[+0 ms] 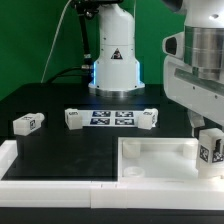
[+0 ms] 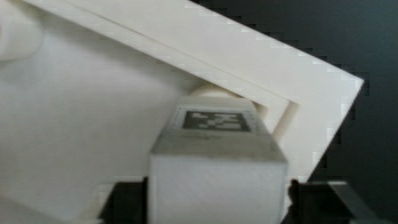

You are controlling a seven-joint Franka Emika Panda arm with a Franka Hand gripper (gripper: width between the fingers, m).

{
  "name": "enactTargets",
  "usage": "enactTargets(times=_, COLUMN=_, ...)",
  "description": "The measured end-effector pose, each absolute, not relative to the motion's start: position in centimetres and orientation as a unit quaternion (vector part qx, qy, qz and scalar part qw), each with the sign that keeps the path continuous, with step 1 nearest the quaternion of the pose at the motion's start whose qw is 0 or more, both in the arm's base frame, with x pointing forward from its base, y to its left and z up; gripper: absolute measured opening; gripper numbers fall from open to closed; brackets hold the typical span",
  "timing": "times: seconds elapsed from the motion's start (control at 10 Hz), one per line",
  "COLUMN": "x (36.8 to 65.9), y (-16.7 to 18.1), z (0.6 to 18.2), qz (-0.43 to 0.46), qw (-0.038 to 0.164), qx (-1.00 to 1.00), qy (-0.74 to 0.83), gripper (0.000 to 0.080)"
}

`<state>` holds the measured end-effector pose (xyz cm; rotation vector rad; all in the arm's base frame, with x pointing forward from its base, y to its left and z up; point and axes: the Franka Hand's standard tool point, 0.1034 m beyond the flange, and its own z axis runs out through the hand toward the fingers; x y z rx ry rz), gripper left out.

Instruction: Assemble one leg

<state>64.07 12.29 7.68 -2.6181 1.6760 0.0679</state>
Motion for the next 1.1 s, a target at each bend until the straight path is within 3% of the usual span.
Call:
enactTargets(times=0.1, x=63.79, y=12.41, z=7.56, qz=0.027, qw=0.012, qx=-0.874, qy=0.485, gripper=0.0609)
enactTargets(times=0.8, x=63.81, y=11.89, z=7.5, qz=0.023, qw=0.012, qx=-0.993, qy=-0.113, gripper=0.0649)
enactTargets(times=1.1, x=63.81, y=11.85, z=7.49, qz=0.022, qw=0.013, qx=-0.992, qy=-0.124, gripper=0.0637)
